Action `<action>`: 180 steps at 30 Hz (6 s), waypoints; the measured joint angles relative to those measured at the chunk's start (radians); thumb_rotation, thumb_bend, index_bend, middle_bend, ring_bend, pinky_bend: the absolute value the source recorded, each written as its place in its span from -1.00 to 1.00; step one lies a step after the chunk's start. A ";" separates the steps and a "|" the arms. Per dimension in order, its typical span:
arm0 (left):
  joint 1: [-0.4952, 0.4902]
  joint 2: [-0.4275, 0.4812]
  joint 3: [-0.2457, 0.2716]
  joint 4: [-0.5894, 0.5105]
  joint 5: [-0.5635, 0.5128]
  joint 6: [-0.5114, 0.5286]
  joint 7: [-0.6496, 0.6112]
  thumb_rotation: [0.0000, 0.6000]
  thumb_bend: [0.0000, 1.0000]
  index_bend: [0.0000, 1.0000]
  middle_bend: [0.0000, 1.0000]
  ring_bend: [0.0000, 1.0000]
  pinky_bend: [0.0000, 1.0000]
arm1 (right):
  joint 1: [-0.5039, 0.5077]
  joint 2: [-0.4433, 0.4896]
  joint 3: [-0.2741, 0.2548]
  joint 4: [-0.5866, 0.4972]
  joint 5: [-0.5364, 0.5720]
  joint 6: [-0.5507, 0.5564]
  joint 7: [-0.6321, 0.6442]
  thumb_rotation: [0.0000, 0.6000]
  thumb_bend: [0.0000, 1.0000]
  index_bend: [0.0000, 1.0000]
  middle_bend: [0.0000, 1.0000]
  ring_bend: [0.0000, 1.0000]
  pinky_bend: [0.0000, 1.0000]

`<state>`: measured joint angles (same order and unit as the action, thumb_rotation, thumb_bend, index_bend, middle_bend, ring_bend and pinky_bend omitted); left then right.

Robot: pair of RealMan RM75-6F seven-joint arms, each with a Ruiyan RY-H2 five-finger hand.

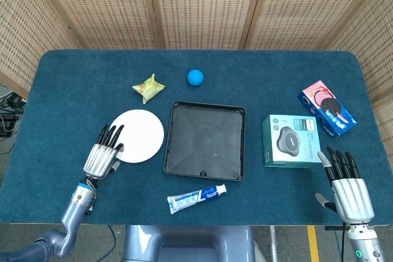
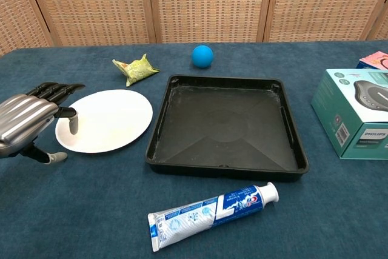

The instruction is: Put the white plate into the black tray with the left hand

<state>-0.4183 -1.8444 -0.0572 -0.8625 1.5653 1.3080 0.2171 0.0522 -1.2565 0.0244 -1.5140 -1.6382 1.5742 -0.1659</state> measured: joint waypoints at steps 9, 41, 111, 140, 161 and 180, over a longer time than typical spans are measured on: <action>-0.020 -0.027 -0.007 0.023 -0.018 -0.023 0.003 1.00 -0.55 0.02 -1.00 -1.00 -1.00 | 0.001 -0.002 0.001 0.003 0.002 -0.002 0.000 1.00 -0.70 -0.97 -1.00 -1.00 -1.00; -0.050 -0.047 -0.007 0.019 -0.036 -0.035 0.028 1.00 0.01 0.12 -1.00 -1.00 -1.00 | 0.001 -0.001 0.000 0.005 -0.001 0.000 0.007 1.00 -0.70 -0.97 -1.00 -1.00 -1.00; -0.334 -0.178 -0.119 0.179 0.129 0.253 -0.172 1.00 0.04 0.62 -0.97 -1.00 -1.00 | 0.000 0.004 0.049 0.055 0.099 -0.017 0.071 1.00 -0.70 -0.97 -1.00 -1.00 -1.00; -0.517 -0.381 -0.073 0.458 0.091 0.090 -0.274 1.00 -0.66 -0.15 -1.00 -1.00 -1.00 | 0.006 0.007 0.080 0.099 0.170 -0.050 0.128 1.00 -0.70 -0.97 -1.00 -1.00 -1.00; -0.453 -0.245 -0.034 0.213 0.071 0.065 -0.156 1.00 -1.00 -1.00 -1.00 -1.00 -1.00 | 0.004 0.012 0.069 0.077 0.142 -0.032 0.114 1.00 -0.70 -0.97 -1.00 -1.00 -1.00; -0.160 0.258 0.050 -0.465 -0.044 0.116 0.080 1.00 -1.00 -1.00 -1.00 -1.00 -1.00 | 0.003 0.017 0.053 0.047 0.125 -0.036 0.086 1.00 -0.70 -1.00 -1.00 -1.00 -1.00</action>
<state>-0.5787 -1.5863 -0.0071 -1.3274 1.5214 1.4239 0.2968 0.0553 -1.2394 0.0769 -1.4670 -1.5134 1.5381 -0.0796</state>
